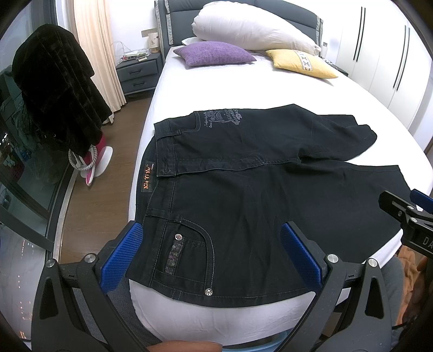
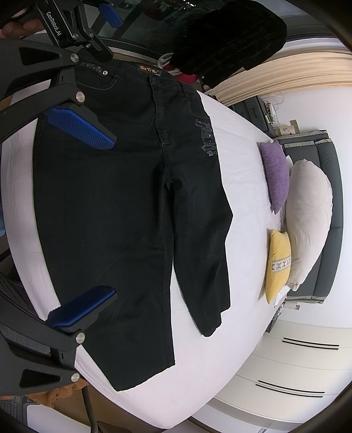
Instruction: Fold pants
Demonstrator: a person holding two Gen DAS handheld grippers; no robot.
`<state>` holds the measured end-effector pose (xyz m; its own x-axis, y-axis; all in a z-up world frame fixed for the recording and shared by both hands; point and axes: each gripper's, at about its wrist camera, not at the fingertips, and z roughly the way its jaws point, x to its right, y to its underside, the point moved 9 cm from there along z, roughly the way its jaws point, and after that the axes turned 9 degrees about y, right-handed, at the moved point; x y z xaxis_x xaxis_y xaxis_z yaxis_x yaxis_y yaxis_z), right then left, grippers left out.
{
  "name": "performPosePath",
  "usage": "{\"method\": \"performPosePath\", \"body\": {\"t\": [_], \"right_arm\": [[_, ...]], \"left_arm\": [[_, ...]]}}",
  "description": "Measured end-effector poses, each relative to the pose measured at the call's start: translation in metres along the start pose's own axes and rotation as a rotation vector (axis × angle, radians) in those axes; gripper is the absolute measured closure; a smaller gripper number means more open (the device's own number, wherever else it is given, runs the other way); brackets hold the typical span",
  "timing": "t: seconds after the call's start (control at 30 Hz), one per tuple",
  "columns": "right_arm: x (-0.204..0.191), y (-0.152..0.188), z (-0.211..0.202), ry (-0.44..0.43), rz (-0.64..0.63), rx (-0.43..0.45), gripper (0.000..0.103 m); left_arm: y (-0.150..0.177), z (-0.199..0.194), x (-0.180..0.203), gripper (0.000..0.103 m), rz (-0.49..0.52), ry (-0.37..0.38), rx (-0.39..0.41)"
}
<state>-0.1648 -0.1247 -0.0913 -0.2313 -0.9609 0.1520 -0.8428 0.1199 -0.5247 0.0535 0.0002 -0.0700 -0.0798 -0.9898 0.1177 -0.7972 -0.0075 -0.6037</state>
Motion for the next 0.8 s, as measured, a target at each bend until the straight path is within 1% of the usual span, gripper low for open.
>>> {"method": "performPosePath", "body": {"t": [0.8], "right_arm": [[-0.0006,0.0015,-0.0008,-0.001,-0.002,0.001,0.000]], "left_arm": [[0.0002,0.0001,0.0002,0.000,0.001,-0.002,-0.003]]}}
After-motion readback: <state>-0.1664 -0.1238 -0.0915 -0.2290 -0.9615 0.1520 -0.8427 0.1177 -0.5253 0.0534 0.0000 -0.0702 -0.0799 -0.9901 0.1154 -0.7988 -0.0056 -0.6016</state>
